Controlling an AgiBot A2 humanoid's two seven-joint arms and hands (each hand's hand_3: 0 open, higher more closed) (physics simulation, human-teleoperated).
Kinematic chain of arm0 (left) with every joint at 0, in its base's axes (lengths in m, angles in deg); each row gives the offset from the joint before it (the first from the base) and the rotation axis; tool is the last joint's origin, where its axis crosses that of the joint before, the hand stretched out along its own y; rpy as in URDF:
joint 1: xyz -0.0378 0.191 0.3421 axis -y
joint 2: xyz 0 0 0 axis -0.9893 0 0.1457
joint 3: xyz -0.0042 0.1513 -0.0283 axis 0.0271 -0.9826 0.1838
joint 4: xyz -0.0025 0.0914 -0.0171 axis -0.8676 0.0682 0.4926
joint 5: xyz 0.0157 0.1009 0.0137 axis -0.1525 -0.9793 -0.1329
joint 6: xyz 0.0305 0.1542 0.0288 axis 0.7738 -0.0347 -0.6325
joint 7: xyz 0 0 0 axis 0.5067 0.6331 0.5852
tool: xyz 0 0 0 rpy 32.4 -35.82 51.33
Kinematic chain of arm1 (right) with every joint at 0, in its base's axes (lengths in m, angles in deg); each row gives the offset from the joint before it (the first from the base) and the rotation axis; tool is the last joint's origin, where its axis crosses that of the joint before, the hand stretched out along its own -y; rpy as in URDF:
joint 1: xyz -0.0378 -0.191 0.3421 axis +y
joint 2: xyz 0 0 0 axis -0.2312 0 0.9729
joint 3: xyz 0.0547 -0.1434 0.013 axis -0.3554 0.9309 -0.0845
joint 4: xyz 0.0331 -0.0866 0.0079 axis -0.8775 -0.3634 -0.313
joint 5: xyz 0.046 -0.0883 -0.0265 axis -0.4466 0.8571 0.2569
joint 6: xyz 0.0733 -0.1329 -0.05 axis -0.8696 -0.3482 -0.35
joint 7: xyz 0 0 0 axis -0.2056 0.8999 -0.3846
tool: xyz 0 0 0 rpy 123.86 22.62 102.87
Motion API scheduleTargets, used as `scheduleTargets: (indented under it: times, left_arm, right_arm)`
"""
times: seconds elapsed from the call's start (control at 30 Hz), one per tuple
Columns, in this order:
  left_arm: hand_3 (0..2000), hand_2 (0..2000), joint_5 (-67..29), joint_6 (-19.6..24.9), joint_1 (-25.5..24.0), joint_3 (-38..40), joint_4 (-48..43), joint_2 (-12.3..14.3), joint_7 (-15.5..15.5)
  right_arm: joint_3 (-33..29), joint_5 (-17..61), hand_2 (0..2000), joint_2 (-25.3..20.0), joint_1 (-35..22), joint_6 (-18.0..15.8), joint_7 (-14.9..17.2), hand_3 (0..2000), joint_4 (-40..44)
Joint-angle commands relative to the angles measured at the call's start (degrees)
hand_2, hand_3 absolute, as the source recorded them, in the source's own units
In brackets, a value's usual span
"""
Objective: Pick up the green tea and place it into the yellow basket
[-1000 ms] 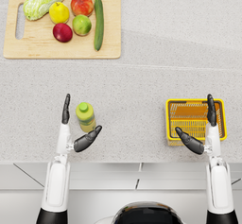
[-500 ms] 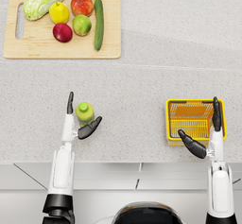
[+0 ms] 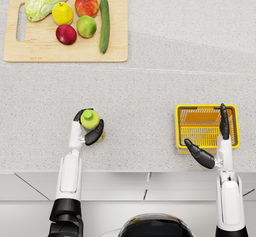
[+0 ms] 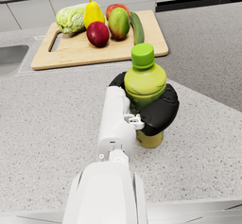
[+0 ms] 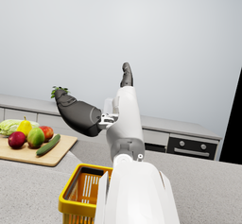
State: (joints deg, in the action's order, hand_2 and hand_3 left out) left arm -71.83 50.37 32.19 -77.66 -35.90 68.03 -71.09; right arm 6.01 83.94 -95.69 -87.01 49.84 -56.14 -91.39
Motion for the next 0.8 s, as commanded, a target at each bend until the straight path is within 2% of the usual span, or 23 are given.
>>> scheduleTargets:
  times: [0.03, 0.1, 0.2, 0.27, 0.4, 0.57, 0.63, 0.7, 0.77, 0.8]
  left_arm:
    - [2000, 2000, 0.04, 0.72, 0.56, 1.08, -3.90, 0.31, 0.26]
    - [2000, 2000, 0.06, 1.84, -0.65, 0.49, -11.58, 0.39, 0.39]
    - [2000, 2000, 0.01, 2.02, 1.10, -0.48, -24.66, 1.36, 0.10]
    - [2000, 2000, 0.02, 4.02, 2.28, -1.11, -31.24, 2.22, -0.01]
    - [2000, 2000, 0.05, 5.09, 4.49, -3.51, -40.29, 4.30, -0.18]
    - [2000, 2000, 0.08, 6.47, 5.91, -10.94, -43.22, 6.98, -0.09]
    - [2000, 2000, 0.07, 6.51, 6.24, -13.47, -43.98, 8.01, -0.14]
    - [2000, 2000, 0.04, 6.83, 6.72, -15.27, -43.95, 9.09, -0.24]
    - [2000, 2000, 0.04, 6.81, 6.61, -16.80, -43.49, 9.01, -0.19]
    - [2000, 2000, -0.07, 6.94, 6.32, -17.85, -43.28, 8.63, -0.24]
  right_arm:
    - [1.17, 0.00, 0, -0.17, -0.43, 0.00, 0.00, 0, 0.29]
    - [4.18, 0.00, 0, -0.64, -1.21, 0.00, 0.00, 0, 0.56]
    - [12.43, -0.01, 0, -3.51, -4.12, 0.00, 0.00, 0, 3.41]
    - [15.59, -0.01, 0, -5.24, -5.47, 0.00, 0.00, 0, 5.52]
    - [19.42, 0.00, 0, -9.46, -9.02, 0.00, 0.00, 0, 10.32]
    - [21.98, -0.01, 0, -12.73, -13.72, 0.00, 0.00, 0, 16.03]
    - [21.91, 5.08, 0, -14.09, -15.68, 0.00, 0.00, 0, 18.76]
    - [22.92, 10.19, 0, -15.01, -16.87, -2.02, -0.16, 0, 20.56]
    - [25.17, 13.36, 0, -14.42, -18.35, -2.30, -0.14, 0, 20.88]
    - [24.22, 14.36, 0, -15.65, -18.39, -3.56, -0.25, 0, 20.66]
